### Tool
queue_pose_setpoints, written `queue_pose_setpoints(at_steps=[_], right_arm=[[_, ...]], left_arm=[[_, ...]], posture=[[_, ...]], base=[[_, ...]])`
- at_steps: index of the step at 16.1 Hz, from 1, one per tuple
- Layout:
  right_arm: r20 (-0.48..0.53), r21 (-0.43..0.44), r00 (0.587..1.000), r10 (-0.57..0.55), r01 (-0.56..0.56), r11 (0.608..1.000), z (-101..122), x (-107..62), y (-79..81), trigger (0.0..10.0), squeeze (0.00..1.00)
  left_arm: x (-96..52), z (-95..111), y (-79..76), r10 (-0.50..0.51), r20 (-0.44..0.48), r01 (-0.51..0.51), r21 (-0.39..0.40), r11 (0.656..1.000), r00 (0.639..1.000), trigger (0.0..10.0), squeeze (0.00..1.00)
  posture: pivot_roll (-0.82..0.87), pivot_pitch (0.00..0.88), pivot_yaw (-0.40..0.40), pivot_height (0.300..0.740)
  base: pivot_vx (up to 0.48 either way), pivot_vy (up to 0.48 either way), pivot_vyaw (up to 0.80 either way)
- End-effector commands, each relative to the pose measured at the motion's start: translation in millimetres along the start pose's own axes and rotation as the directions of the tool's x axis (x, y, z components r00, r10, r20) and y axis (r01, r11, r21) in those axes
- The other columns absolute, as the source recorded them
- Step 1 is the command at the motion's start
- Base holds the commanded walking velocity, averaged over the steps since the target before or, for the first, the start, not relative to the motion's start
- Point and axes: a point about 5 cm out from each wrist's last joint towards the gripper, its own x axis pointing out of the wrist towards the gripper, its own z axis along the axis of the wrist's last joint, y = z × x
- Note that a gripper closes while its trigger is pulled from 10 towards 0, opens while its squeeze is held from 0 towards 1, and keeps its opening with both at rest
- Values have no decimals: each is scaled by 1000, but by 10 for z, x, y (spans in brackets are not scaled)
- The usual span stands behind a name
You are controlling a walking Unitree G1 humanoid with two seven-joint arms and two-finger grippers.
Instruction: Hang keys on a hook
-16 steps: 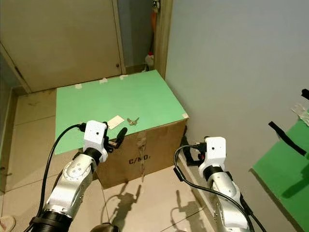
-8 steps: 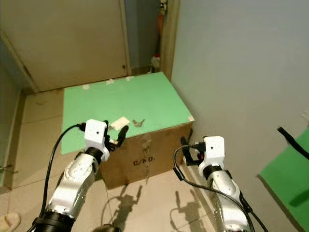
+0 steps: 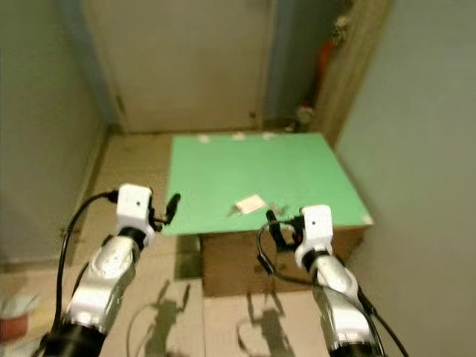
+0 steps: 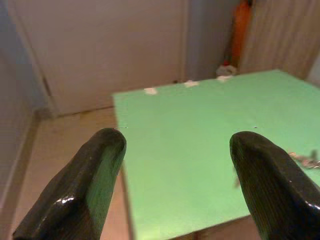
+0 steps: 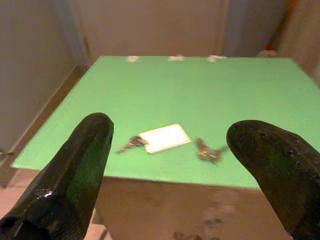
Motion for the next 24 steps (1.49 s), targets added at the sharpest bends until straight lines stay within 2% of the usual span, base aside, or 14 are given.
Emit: queue_pose_setpoints(at_steps=[1, 3, 11, 13, 17, 19, 22, 24], right_arm=[[4, -6, 1000, -6, 6, 1000, 37, 23, -33, 10000, 27], [5, -7, 1000, 6, -6, 1000, 34, 32, -20, 10000, 27], [-2, -8, 1000, 24, -24, 1000, -40, -18, 69, 10000, 39], [-3, -7, 1000, 21, -21, 1000, -47, -26, 70, 10000, 35], [-15, -3, 1000, 23, -23, 1000, -80, -46, 88, 10000, 35], [-21, -3, 999, 28, -28, 1000, -89, -53, 95, 10000, 35], [-53, 1, 999, 12, -12, 1000, -148, -4, 84, 10000, 27], [-87, 35, 996, -22, 25, 999, -253, 81, 103, 10000, 27]], left_arm=[[31, 62, -21, -8, 20, 8, 27, 1000, 1000, 10000, 0], [12, 101, -39, -35, 51, 34, 17, 999, 998, 10000, 0], [55, 139, -70, -81, 45, 78, 53, 996, 996, 10000, 0], [85, 142, -87, -96, 27, 93, 97, 991, 995, 10000, 0], [178, 132, -127, -129, -30, 132, 133, 982, 991, 10000, 0], [241, 140, -131, -124, -51, 131, 147, 981, 991, 10000, 0], [169, 131, -70, -117, -45, 123, 149, 981, 992, 10000, 0], [-19, 167, -33, -146, -2, 146, 122, 982, 989, 10000, 0]], posture=[[-28, 0, -55, 736], [-25, 0, -56, 736], [-49, 0, -33, 736], [-52, 0, -30, 736], [-55, 0, -27, 736], [-60, 0, -22, 736], [-28, 0, -18, 736], [48, 41, -14, 736]], base=[[0, 0, 0], [0, 0, 0], [476, 0, 0], [480, 0, 0], [480, 0, 0], [0, 0, 0], [0, 0, 0], [0, 0, 0]])
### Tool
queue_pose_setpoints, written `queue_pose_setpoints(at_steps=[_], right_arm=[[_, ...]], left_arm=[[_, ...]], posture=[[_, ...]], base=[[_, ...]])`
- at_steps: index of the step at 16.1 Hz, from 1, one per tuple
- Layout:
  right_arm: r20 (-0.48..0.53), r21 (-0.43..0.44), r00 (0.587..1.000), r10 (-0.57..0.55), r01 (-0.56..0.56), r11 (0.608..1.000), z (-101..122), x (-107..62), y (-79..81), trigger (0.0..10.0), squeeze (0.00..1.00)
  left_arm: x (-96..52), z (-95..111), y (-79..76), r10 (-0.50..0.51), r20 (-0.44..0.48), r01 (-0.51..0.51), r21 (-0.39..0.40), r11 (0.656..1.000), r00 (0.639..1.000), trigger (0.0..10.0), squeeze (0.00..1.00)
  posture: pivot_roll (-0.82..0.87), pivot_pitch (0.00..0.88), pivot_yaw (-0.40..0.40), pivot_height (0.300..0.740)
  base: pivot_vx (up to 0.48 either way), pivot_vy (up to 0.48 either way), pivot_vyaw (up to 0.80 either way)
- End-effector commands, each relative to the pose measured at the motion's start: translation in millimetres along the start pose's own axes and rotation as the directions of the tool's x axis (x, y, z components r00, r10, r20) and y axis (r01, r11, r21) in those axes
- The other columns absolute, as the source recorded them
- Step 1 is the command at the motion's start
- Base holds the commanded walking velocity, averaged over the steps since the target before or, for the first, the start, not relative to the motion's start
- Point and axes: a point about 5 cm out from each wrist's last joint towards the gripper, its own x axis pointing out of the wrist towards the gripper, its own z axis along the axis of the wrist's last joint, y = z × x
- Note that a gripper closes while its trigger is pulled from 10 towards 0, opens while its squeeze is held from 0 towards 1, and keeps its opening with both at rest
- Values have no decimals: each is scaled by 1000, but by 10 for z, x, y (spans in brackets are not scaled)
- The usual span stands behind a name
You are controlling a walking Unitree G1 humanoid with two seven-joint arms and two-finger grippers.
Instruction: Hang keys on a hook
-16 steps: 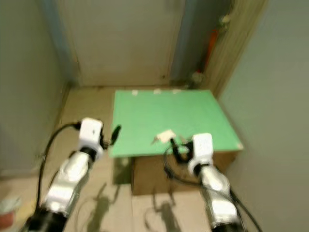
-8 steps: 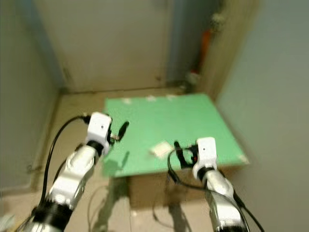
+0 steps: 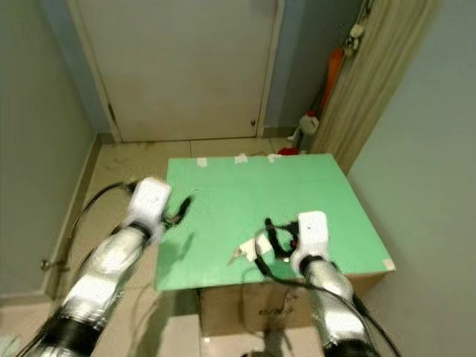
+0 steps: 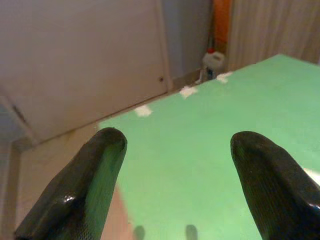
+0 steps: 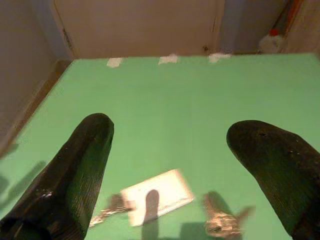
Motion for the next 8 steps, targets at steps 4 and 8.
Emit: queue_pose_setpoints(at_steps=[4, 8], right_arm=[[-88, -4, 995, 36, -36, 999, -297, 0, 194, 10000, 27], [-147, 6, 987, 66, -66, 998, -441, 37, 314, 10000, 31]], left_arm=[[-579, 74, 112, -29, 28, 27, 93, 995, 999, 10000, 0], [-878, 72, 128, -1, -22, 3, 105, 995, 1000, 10000, 0]], posture=[[232, 185, 6, 736], [286, 265, -5, 736]], base=[[0, 0, 0], [0, 0, 0]])
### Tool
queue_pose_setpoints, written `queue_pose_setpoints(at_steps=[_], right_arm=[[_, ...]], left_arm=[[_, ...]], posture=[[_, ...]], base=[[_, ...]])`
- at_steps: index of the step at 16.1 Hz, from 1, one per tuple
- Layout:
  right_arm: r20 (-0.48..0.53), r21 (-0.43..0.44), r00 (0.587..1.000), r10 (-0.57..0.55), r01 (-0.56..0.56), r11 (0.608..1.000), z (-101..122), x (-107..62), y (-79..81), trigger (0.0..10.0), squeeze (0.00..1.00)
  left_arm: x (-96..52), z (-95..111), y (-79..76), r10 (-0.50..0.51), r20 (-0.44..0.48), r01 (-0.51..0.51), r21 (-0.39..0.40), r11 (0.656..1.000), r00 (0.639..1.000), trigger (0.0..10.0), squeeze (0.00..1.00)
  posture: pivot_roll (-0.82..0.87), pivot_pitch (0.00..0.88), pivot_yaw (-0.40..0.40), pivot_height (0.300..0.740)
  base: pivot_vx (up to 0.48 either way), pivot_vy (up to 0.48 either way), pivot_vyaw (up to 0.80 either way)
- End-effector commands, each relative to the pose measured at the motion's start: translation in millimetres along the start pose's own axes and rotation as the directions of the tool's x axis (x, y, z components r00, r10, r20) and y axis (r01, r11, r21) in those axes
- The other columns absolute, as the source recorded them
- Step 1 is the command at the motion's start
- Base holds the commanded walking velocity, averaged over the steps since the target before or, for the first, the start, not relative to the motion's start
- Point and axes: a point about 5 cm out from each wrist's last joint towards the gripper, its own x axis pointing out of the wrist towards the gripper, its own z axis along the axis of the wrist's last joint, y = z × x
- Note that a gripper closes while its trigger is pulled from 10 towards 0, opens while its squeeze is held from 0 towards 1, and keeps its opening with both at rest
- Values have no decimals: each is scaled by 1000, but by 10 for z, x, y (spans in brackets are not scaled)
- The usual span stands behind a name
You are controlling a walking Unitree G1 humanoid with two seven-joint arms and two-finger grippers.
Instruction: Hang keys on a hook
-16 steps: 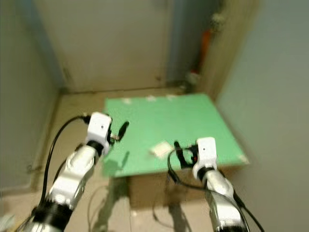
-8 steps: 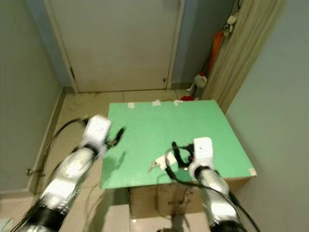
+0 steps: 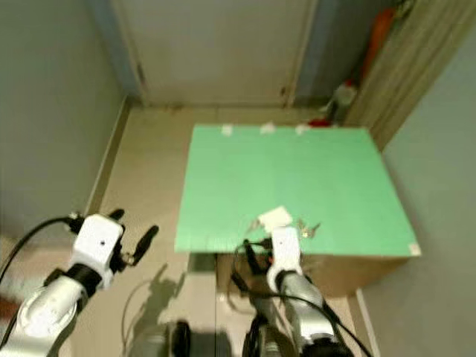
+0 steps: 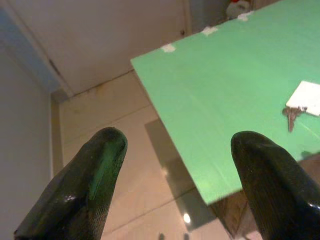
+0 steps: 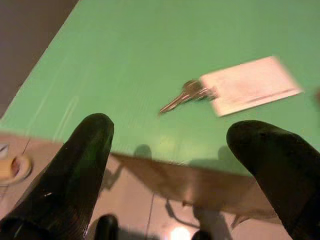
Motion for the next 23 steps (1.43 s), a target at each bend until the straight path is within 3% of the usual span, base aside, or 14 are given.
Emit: queue_pose_setpoints(at_steps=[1, 3, 5, 6, 7, 8, 10, 11, 13, 14, 16, 17, 20, 23], right_arm=[[2, -6, 1000, 8, -8, 1000, -10, 2, 15, 10000, 27], [46, -38, 999, -24, 25, 999, 20, -95, -112, 10000, 27], [105, -94, 985, -137, 147, 985, 63, -276, -419, 10000, 27], [153, -123, 961, -231, 251, 960, 118, -435, -626, 10000, 31], [175, -136, 946, -273, 298, 945, 144, -517, -709, 10000, 27], [203, -151, 923, -328, 361, 920, 152, -725, -813, 10000, 27], [185, -146, 919, -347, 375, 915, 29, -1063, -742, 10000, 24], [171, -129, 931, -322, 345, 930, -14, -1127, -635, 10000, 24], [157, -79, 970, -185, 199, 977, -32, -1008, -322, 10000, 24], [154, -52, 975, -162, 172, 984, -7, -885, -248, 10000, 27], [158, -21, 977, -145, 150, 989, 83, -672, -211, 10000, 27], [156, -15, 981, -113, 116, 993, 196, -475, -197, 10000, 24], [149, -54, 988, -33, 41, 998, 366, -185, -160, 10000, 24], [136, -65, 991, -4, 13, 998, 376, -112, -126, 10000, 24]], left_arm=[[14, -16, -27, -8, -27, 9, 16, 1000, 1000, 10000, 0], [256, -6, -96, -45, -6, 45, 8, 999, 999, 10000, 0], [521, 30, -118, -76, 27, 76, 12, 997, 997, 10000, 0], [663, 34, -146, -113, 42, 113, -10, 993, 993, 10000, 0], [732, 38, -161, -128, 51, 129, -20, 991, 991, 10000, 0], [892, 32, -212, -166, 55, 167, -15, 986, 985, 10000, 0], [1103, -56, -245, -204, 12, 203, 42, 978, 979, 10000, 0], [1155, -58, -196, -181, 7, 181, 16, 983, 984, 10000, 0], [1143, 27, -77, -116, 57, 121, -83, 989, 992, 10000, 0], [1091, 48, -38, -90, 74, 99, -133, 986, 993, 10000, 0], [965, 67, -10, -61, 106, 81, -196, 977, 993, 10000, 0], [818, 75, -19, -33, 128, 59, -206, 977, 991, 10000, 0], [599, 30, -72, 38, 101, -12, -241, 970, 994, 10000, 0], [523, 38, -127, 73, 98, -46, -253, 966, 993, 10000, 0]], posture=[[258, 267, -21, 736], [147, 239, -48, 736], [48, 205, -58, 736], [-21, 184, -58, 736], [-80, 177, -53, 736], [-171, 180, -47, 736], [-269, 180, -28, 736], [-294, 169, -12, 736], [-263, 146, 7, 736], [-242, 140, 9, 736], [-128, 123, -5, 736], [-13, 118, -36, 736], [95, 112, -75, 736], [113, 102, -94, 736]], base=[[0, 0, 0], [0, 0, 0], [0, 0, 0], [0, 0, 0], [0, 0, 0], [0, 0, 0], [0, 0, 0], [0, 0, 0], [0, 0, 0], [0, 0, 0], [0, 0, 0], [0, 0, 0], [0, 0, 0], [0, 0, 0]])
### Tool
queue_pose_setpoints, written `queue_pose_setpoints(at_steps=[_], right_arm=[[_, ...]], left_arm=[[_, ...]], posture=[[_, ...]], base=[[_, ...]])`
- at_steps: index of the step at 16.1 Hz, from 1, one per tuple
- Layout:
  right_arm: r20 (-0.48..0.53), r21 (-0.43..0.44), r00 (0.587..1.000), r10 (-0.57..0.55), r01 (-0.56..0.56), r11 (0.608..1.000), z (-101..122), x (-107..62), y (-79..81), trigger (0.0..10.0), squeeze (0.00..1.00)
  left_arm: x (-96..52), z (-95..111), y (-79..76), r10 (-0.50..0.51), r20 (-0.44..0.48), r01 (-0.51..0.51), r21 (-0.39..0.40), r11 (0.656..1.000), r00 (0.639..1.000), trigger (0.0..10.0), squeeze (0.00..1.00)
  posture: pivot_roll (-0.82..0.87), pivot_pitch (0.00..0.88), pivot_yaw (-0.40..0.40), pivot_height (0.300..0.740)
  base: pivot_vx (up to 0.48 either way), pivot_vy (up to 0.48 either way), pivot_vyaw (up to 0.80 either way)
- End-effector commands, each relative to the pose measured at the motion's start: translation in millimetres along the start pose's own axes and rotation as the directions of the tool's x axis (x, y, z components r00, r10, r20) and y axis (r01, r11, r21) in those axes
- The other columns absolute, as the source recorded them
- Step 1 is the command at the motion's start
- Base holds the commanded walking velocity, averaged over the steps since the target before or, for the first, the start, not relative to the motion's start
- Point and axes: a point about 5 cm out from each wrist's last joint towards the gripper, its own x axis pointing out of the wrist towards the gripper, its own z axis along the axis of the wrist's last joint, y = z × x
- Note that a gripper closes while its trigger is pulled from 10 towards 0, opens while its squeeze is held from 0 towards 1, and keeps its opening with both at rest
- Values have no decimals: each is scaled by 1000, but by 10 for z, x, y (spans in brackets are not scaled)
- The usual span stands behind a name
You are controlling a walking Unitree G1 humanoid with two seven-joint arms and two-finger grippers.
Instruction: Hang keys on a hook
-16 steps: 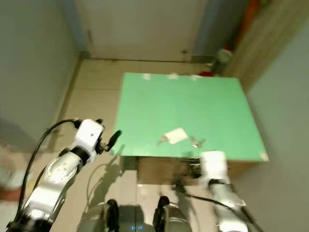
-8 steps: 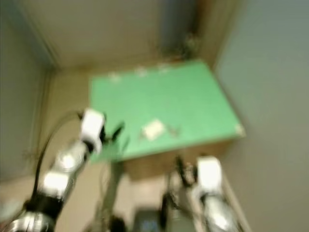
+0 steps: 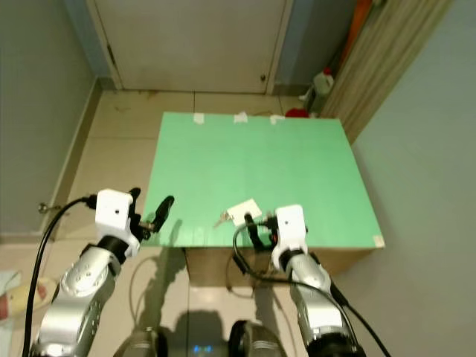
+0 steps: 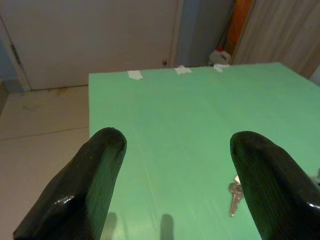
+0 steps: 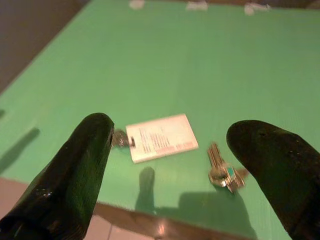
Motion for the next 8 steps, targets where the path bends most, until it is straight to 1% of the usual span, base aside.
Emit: queue_pose_setpoints(at_steps=[1, 2, 4, 6, 8], right_arm=[[-30, 6, 1000, -6, 7, 1000, -98, -52, -32, 10000, 20], [-31, 6, 1000, -4, 4, 1000, -113, -52, -34, 10000, 20], [-40, 3, 999, -6, 6, 1000, -169, -115, -50, 10000, 20], [-47, 6, 999, -17, 18, 1000, -220, -178, -68, 10000, 20], [-54, 13, 998, -39, 39, 999, -261, -237, -93, 10000, 24]], left_arm=[[-11, -15, -24, 25, -12, -25, 0, 1000, 1000, 10000, 0], [-6, -13, -29, 43, -17, -44, -13, 999, 999, 10000, 0], [33, -30, -81, 56, -37, -57, -24, 998, 998, 10000, 0], [43, -44, -111, 54, -47, -55, -24, 998, 997, 10000, 0], [68, -63, -101, 59, -60, -60, -27, 998, 996, 10000, 0]], posture=[[102, 94, -96, 736], [94, 91, -95, 736], [62, 83, -84, 736], [30, 91, -70, 736], [10, 103, -59, 736]], base=[[244, -304, 0], [255, -405, 0], [274, -390, 0], [279, -386, 0], [289, -381, 0]])
